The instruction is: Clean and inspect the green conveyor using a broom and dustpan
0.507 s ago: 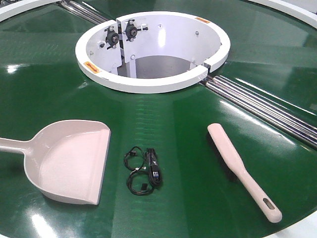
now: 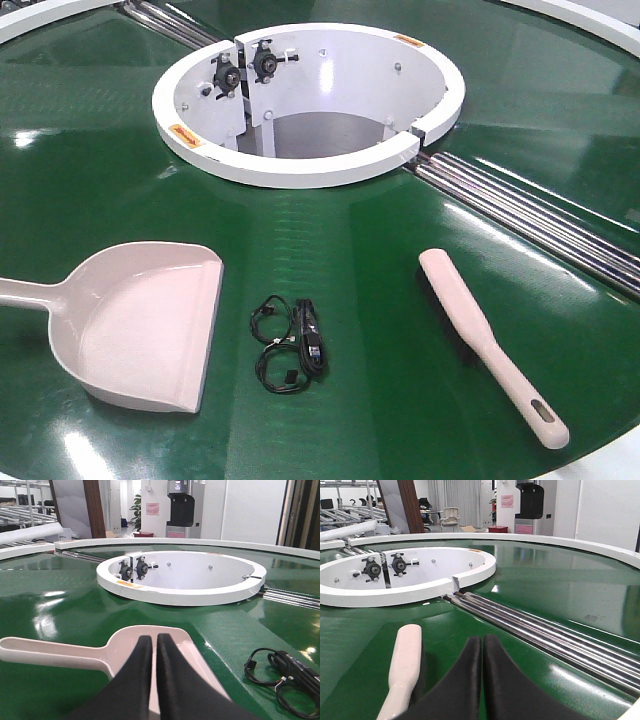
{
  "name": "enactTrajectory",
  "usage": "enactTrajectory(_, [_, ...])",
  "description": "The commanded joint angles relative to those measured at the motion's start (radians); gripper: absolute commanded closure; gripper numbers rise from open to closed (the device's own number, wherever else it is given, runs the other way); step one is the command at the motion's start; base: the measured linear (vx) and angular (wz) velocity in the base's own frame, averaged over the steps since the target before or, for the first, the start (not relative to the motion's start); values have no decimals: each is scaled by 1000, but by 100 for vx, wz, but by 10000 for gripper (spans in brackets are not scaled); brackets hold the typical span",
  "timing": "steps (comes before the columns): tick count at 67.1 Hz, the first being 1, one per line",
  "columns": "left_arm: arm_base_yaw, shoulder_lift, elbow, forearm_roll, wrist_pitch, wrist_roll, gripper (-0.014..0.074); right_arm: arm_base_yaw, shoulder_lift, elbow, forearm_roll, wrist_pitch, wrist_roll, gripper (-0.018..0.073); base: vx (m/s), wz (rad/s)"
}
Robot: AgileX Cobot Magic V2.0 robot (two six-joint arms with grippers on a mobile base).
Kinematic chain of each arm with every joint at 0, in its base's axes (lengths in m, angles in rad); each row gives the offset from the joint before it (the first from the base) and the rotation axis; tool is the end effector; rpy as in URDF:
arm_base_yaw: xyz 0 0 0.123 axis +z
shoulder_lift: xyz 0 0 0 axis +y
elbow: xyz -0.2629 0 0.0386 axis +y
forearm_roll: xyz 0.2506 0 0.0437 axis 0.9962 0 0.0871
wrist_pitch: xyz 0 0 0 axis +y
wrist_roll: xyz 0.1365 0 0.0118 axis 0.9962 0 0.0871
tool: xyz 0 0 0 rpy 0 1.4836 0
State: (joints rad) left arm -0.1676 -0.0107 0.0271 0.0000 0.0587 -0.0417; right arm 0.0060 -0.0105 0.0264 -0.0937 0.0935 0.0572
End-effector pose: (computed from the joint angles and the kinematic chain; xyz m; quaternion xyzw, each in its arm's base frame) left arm 0.1232 -0.0208 0.1999 0.0442 0.7014 -0.0743 0.7075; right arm 0.1249 -0.0005 0.1954 -0.0120 0.7147 -0.0136 0.6992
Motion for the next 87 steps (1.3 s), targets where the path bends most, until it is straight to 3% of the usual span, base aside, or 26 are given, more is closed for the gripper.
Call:
enactTrajectory(1, [3, -16, 27, 0, -74, -8, 602, -4, -18, 12, -8, -75, -1, 569, 0, 0])
enactTrajectory(19, [3, -16, 17, 0, -109, -8, 602, -4, -18, 12, -8, -75, -1, 569, 0, 0])
enactTrajectory(32, [3, -16, 17, 0, -338, 5, 602, -4, -18, 12, -8, -75, -1, 569, 0, 0])
enactTrajectory(38, [3, -14, -10, -6, -439, -30, 602, -4, -18, 12, -8, -75, -1, 569, 0, 0])
enactTrajectory(41, [3, -9, -48, -6, -410, -46, 602, -4, -18, 12, -8, -75, -1, 569, 0, 0])
enactTrajectory(52, [3, 119, -327, 6, -51, -49, 602, -4, -18, 12, -8, -75, -1, 569, 0, 0])
enactTrajectory(64, [3, 335, -549, 7, 202, -50, 602, -4, -18, 12, -8, -75, -1, 569, 0, 0])
enactTrajectory(87, [3, 586, -589, 0, 219, -55, 602, -4, -18, 12, -8, -75, -1, 569, 0, 0])
